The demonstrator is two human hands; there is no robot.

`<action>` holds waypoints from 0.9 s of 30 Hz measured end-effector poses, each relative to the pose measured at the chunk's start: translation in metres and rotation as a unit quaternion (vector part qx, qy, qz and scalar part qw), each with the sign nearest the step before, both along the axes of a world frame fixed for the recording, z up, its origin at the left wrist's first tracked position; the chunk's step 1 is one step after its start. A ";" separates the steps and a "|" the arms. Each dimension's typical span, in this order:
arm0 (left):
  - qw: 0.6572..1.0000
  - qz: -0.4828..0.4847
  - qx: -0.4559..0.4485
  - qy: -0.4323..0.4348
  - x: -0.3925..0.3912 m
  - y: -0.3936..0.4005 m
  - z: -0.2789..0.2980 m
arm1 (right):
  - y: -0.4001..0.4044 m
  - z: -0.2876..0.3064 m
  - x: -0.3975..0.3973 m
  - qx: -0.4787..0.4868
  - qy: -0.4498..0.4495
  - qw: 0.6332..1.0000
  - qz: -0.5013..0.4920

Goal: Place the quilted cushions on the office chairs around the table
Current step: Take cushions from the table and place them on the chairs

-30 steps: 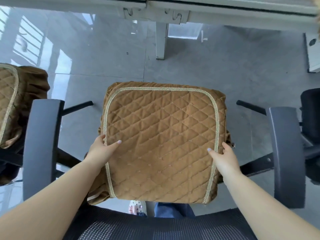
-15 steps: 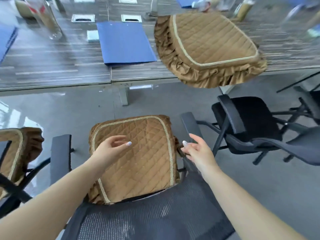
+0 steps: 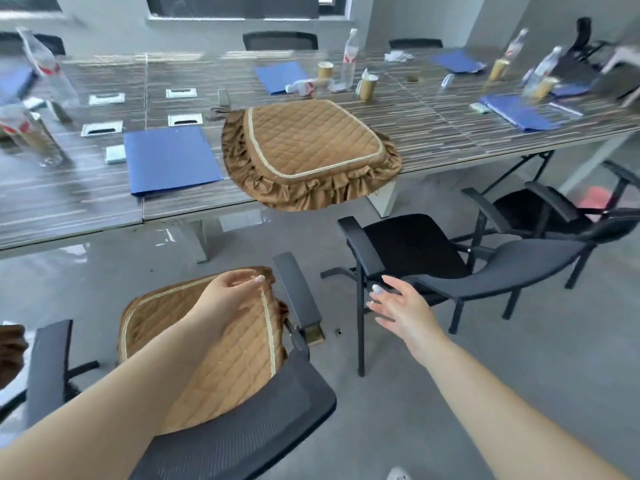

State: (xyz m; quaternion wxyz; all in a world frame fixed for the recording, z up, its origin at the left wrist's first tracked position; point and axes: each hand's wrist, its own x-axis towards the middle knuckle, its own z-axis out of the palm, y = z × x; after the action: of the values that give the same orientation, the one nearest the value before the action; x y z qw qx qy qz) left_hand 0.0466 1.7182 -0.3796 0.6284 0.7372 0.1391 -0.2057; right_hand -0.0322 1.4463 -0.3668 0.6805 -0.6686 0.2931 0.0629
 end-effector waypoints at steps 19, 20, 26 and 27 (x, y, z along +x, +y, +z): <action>0.998 0.058 0.002 -0.029 -0.004 -0.225 0.045 | -0.221 0.044 0.043 -0.050 -0.040 0.990 0.129; 0.997 0.071 -0.006 -0.029 0.002 -0.223 0.046 | -0.224 0.046 0.052 -0.052 -0.041 0.989 0.133; 0.993 0.110 0.001 -0.044 0.069 -0.208 0.042 | -0.233 0.052 0.125 -0.092 -0.051 0.981 0.166; 0.992 0.113 0.002 -0.049 0.086 -0.203 0.042 | -0.234 0.054 0.140 -0.103 -0.049 0.978 0.172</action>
State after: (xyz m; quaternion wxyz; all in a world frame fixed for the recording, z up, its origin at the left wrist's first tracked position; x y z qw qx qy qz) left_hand 0.1329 1.5148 -0.3374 0.6524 0.7271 0.1907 -0.0968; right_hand 0.1083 1.2126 -0.3133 0.6010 -0.7776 0.1446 0.1154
